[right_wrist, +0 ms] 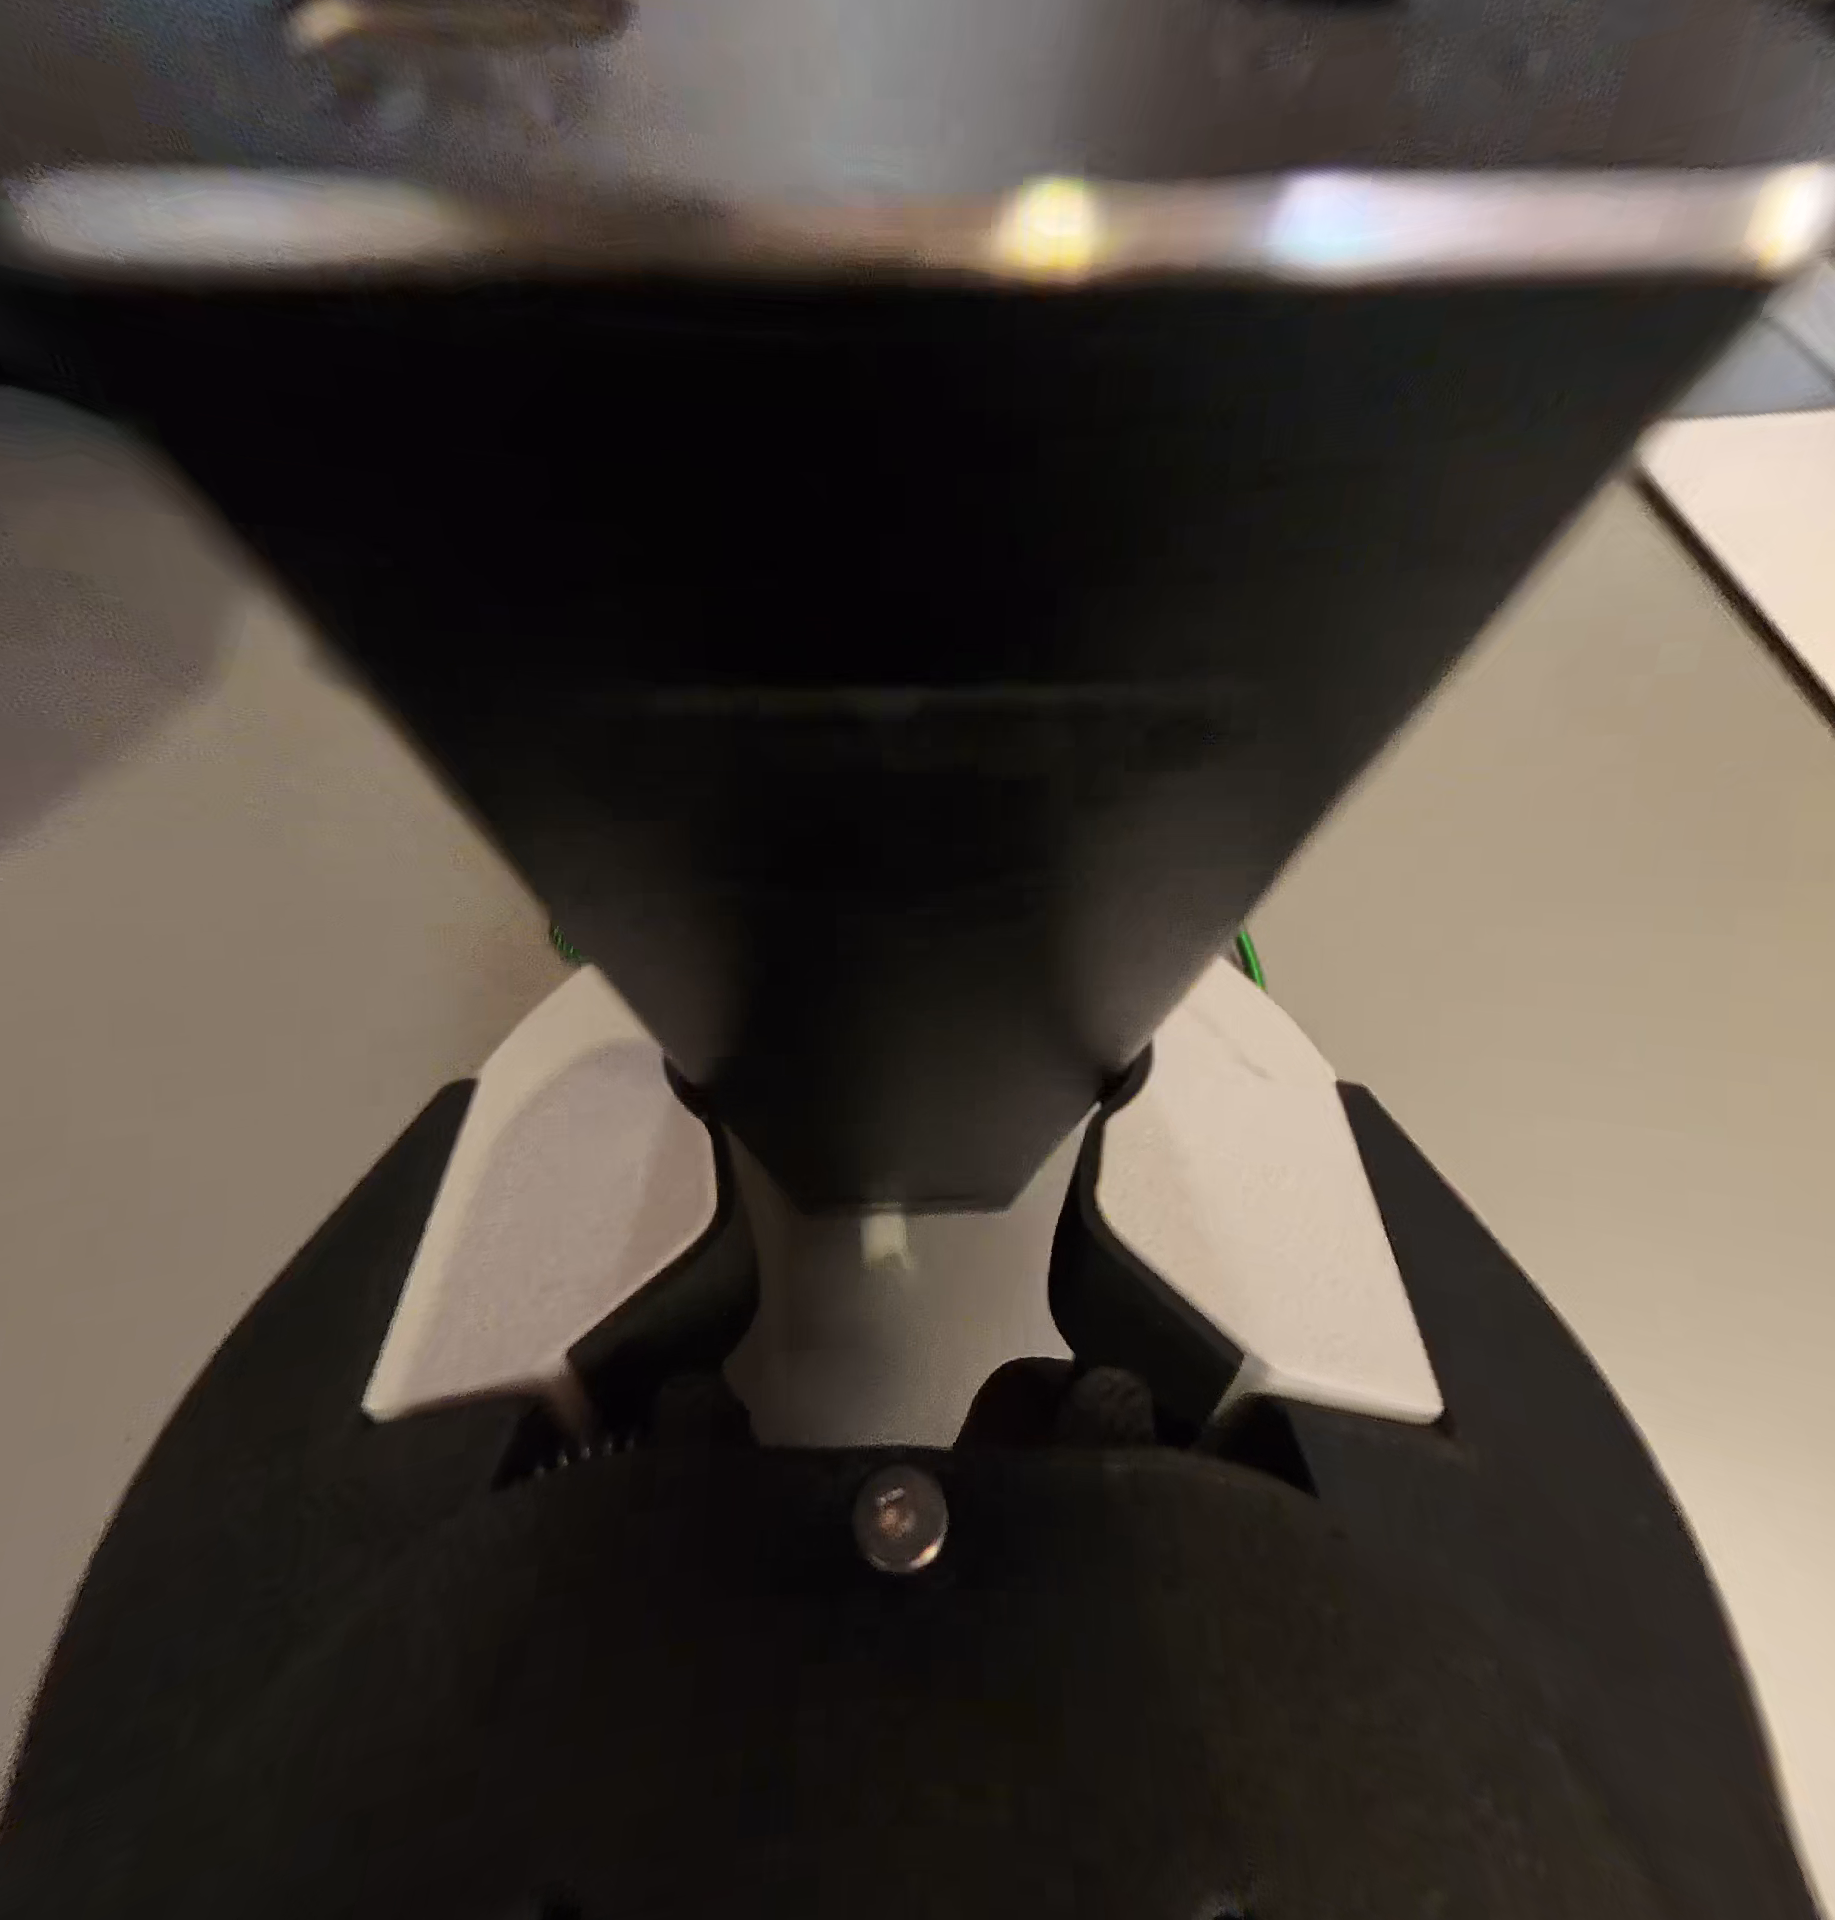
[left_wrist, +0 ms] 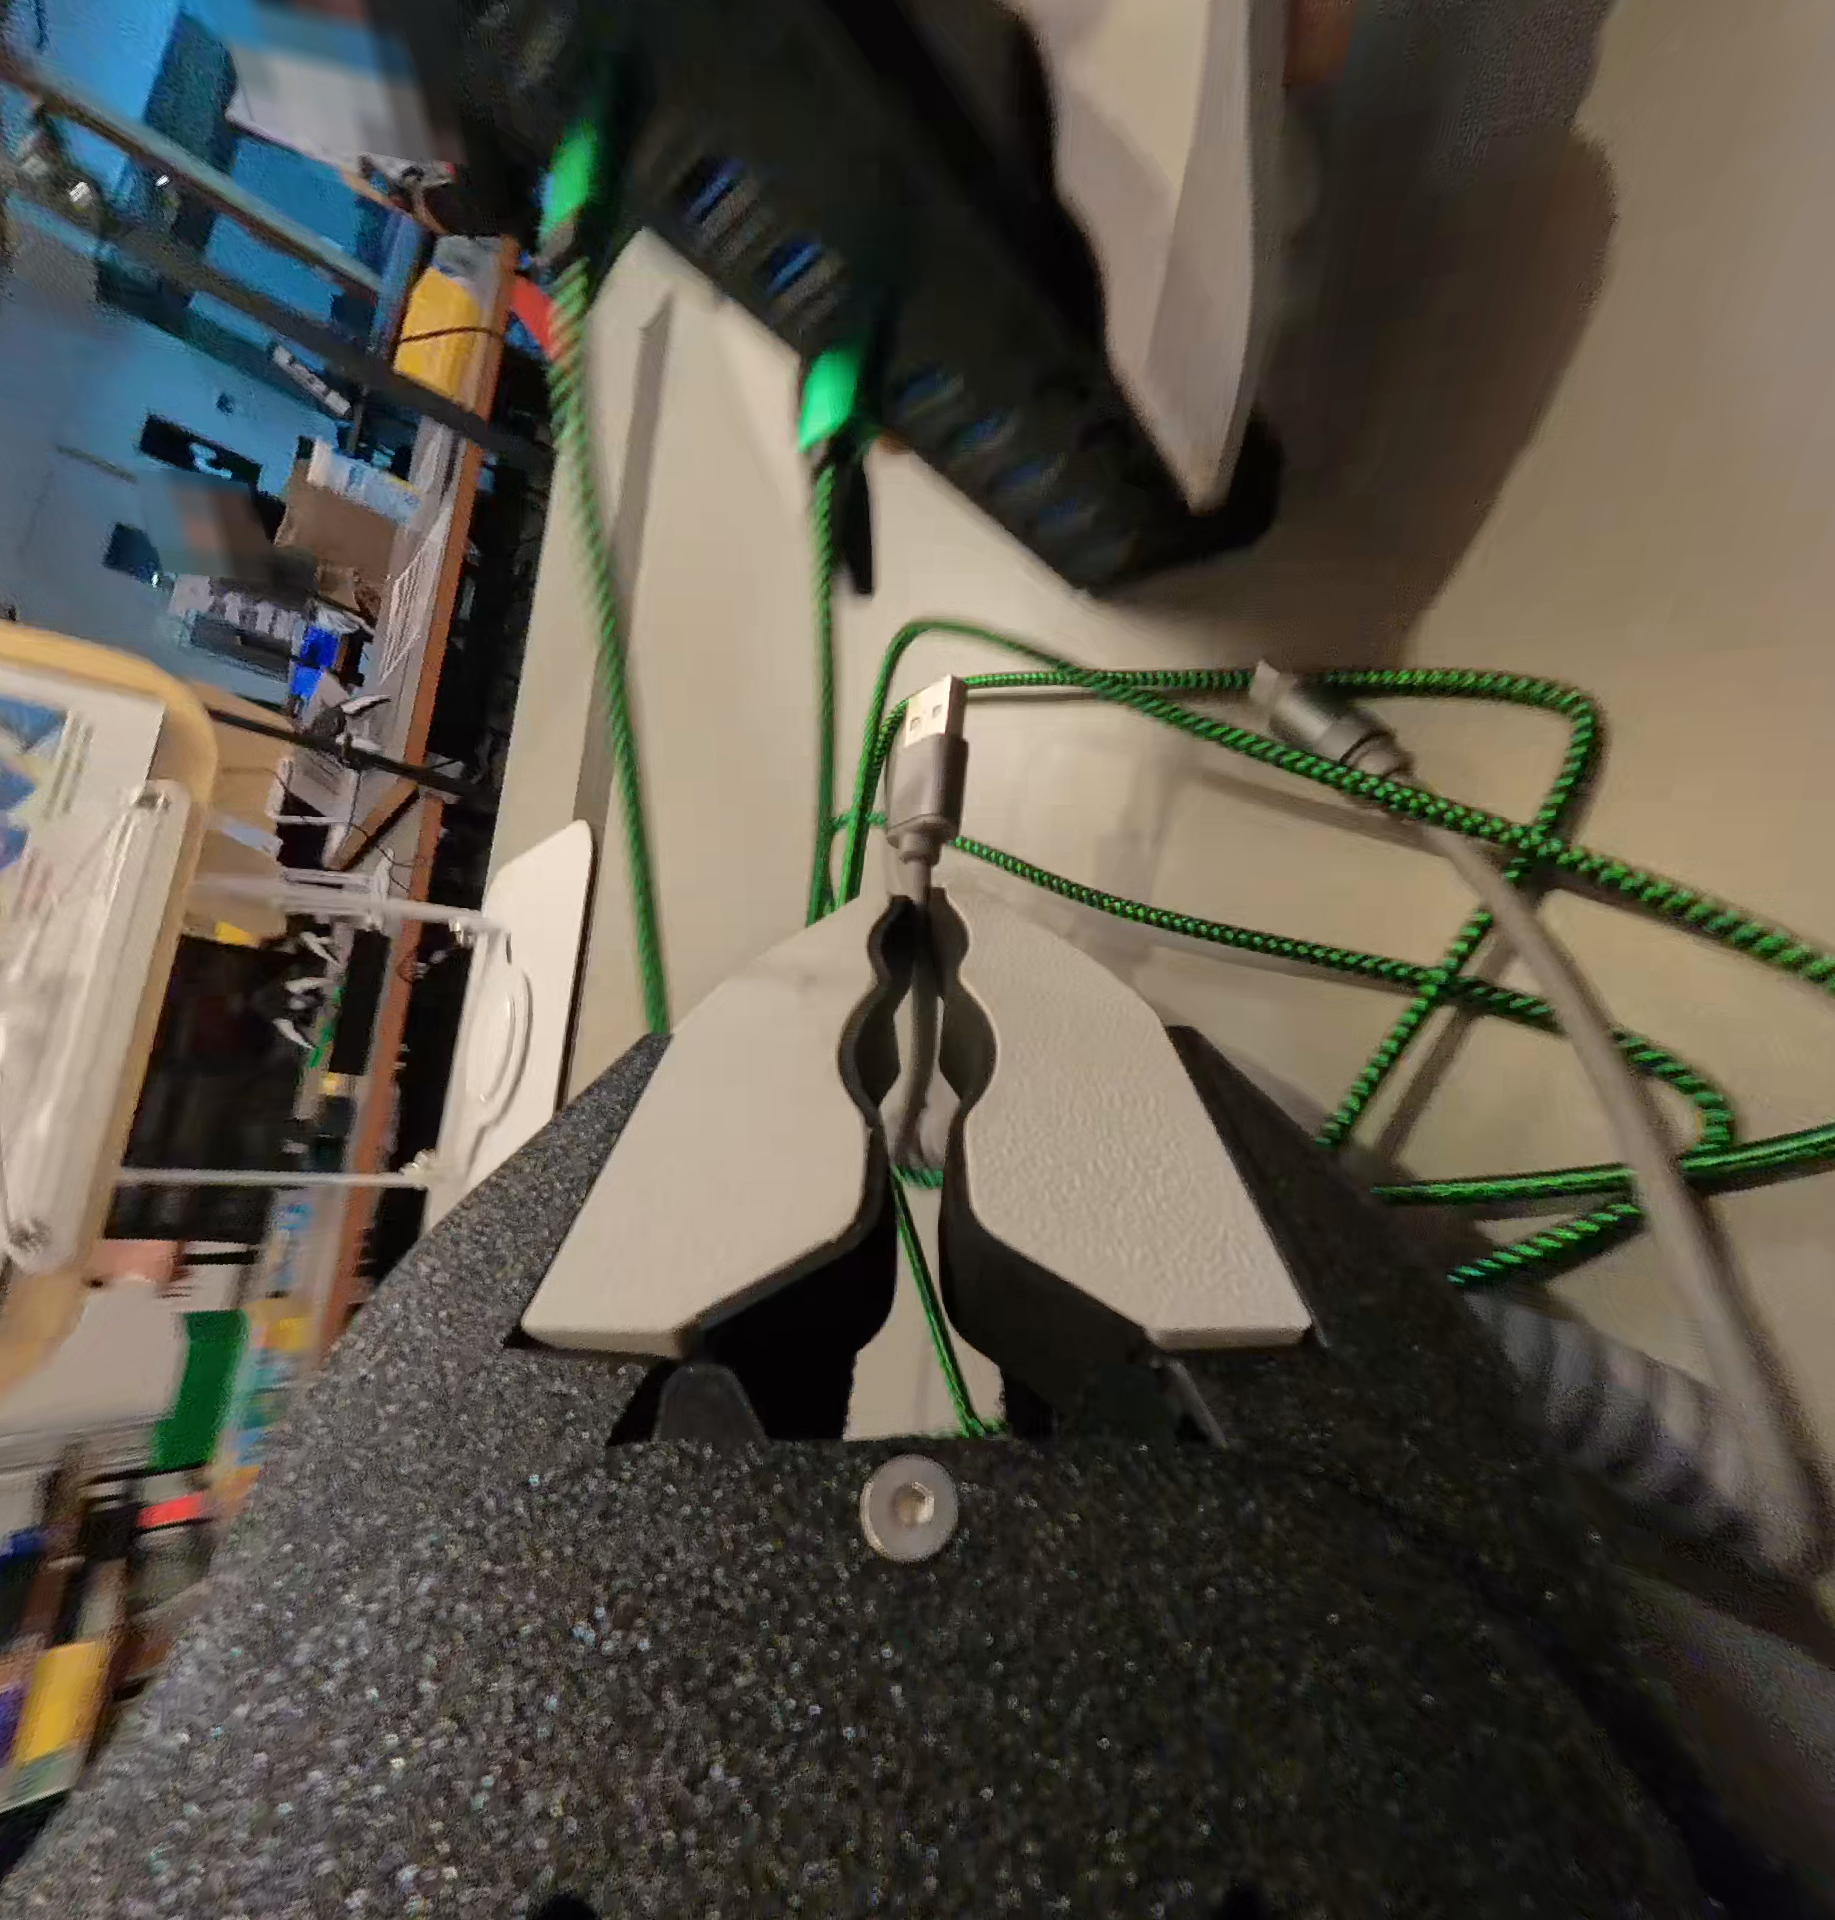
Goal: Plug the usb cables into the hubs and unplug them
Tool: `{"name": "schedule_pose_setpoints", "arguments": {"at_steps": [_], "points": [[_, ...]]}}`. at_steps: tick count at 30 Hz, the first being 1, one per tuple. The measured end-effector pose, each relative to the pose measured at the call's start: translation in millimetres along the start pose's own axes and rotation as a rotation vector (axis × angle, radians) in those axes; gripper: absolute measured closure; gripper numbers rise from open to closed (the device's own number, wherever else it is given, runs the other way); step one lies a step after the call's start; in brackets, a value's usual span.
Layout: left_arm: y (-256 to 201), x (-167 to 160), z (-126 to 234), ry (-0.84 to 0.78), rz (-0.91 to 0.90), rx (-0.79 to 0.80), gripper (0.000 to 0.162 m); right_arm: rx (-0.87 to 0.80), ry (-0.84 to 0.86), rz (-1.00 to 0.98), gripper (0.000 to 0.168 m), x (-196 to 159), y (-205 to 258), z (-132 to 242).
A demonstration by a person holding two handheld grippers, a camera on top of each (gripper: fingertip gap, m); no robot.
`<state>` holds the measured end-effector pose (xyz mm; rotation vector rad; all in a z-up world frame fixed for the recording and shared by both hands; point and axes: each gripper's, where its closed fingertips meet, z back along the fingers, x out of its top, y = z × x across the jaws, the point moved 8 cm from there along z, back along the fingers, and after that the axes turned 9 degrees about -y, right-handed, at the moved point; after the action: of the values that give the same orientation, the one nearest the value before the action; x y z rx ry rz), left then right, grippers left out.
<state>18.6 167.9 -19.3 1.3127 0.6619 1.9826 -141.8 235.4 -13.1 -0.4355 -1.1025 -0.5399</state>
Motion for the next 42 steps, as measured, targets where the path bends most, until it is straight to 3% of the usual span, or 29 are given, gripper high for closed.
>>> {"name": "schedule_pose_setpoints", "arguments": {"at_steps": [1,3,8,12,18,23,28,32,38,42], "points": [[6.7,-2.4,8.5,-0.054,0.066,-0.002,0.160,-0.001,-0.032,-0.053,0.098,-2.4,-7.1,8.6],[11.7,-0.2,14.6,-0.089,0.098,-0.028,0.159,0.008,-0.093,-0.121,0.098,-2.3,-15.5,16.9],[-6.1,5.4,23.0,-0.159,0.081,-0.260,0.159,-0.018,-0.067,-0.103,0.098,-7.2,-16.0,10.6],[-2.8,6.6,46.2,-0.259,0.184,-0.418,0.159,-0.043,-0.088,-0.140,0.098,-7.9,-20.8,11.9],[-12.8,3.9,48.4,-0.287,0.280,-0.528,0.151,-0.040,-0.105,-0.134,0.098,-8.4,-20.7,10.5],[1.7,-1.1,52.8,-0.371,0.419,-0.472,0.119,-0.024,-0.111,-0.129,0.098,-8.7,-20.2,11.2],[28.6,-10.3,48.8,-0.479,0.613,-0.260,0.114,-0.016,-0.109,-0.120,0.098,-8.5,-18.7,11.0],[41.6,-6.9,26.3,-0.374,0.669,-0.142,0.107,0.003,-0.114,-0.128,0.098,-8.0,-18.8,10.6],[66.7,18.0,-10.3,-0.299,0.474,-0.228,0.082,0.103,-0.082,-0.194,0.098,-3.6,-24.4,4.1],[83.7,29.2,-29.0,-0.320,0.594,-0.311,0.067,0.058,0.058,-0.215,0.098,3.8,-30.4,-6.4]]}}
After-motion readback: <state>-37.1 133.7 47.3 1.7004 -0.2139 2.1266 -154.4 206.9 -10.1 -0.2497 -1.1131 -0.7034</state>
